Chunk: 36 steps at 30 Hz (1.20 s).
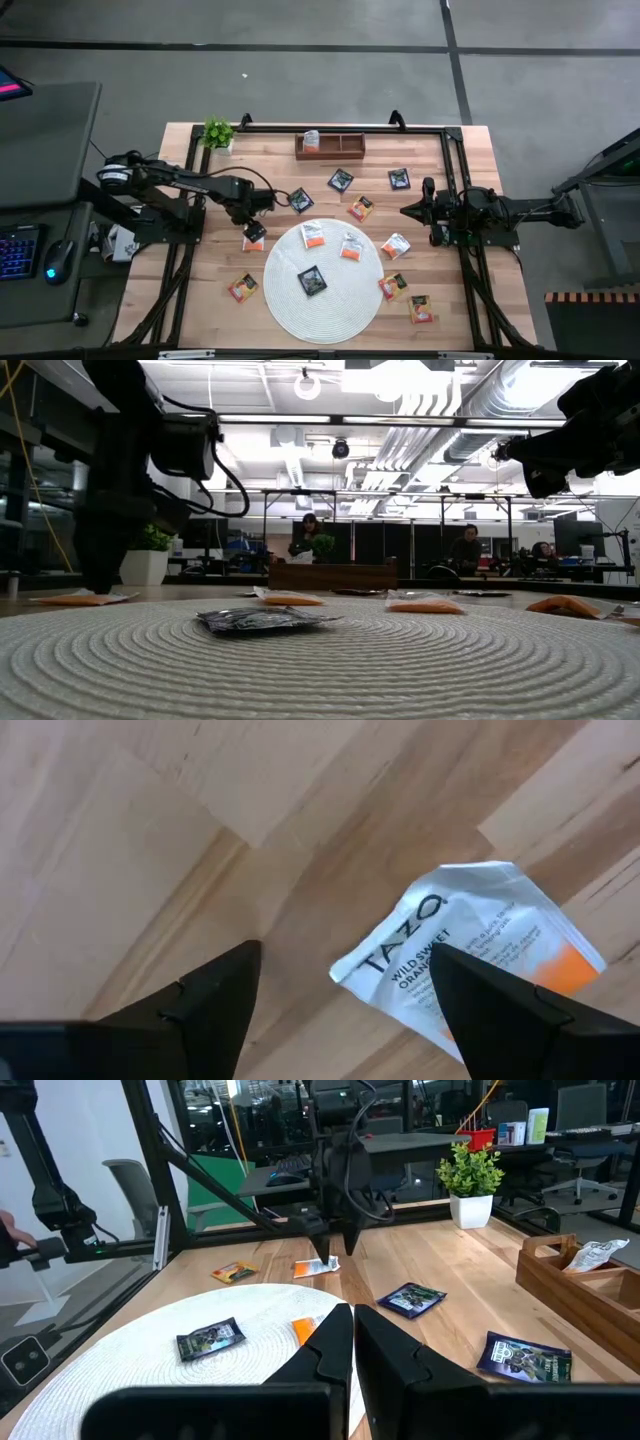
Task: Pick & Place Tea
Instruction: Put the white tea bag into the left section of the wooden organizer
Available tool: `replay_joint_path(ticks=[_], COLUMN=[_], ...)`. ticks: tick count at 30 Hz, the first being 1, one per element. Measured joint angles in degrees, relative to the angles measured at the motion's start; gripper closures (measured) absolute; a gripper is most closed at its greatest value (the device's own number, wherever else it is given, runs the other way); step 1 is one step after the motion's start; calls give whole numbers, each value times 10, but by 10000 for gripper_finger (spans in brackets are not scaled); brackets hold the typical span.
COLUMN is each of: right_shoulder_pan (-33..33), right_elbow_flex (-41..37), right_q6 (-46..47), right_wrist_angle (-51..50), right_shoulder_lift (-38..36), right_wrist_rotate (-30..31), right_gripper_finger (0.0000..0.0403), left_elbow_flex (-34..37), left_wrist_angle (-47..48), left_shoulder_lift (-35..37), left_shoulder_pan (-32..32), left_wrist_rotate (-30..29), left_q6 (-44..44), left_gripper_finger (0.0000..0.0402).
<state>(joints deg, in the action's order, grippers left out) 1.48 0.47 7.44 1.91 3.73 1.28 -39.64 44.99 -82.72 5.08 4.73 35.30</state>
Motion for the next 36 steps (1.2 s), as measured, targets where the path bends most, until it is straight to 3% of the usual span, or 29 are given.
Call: replay_joint_path(ticks=[13, 24, 36], right_shoulder_pan=[0, 0, 0], right_elbow_flex=[0, 0, 0], right_q6=[0, 0, 0], right_wrist_angle=[0, 0, 0], right_shoulder_lift=[0, 0, 0], right_wrist_rotate=[0, 0, 0], right_gripper_finger=[391, 391, 391], left_elbow_flex=[-1, 21, 27], left_wrist_angle=[-3, -25, -34], left_shoulder_lift=[-7, -6, -7], left_shoulder_pan=[-8, -6, -6], left_wrist_rotate=[-23, -23, -48], left_q6=[-3, -3, 11], left_gripper_finger=[119, 221, 306])
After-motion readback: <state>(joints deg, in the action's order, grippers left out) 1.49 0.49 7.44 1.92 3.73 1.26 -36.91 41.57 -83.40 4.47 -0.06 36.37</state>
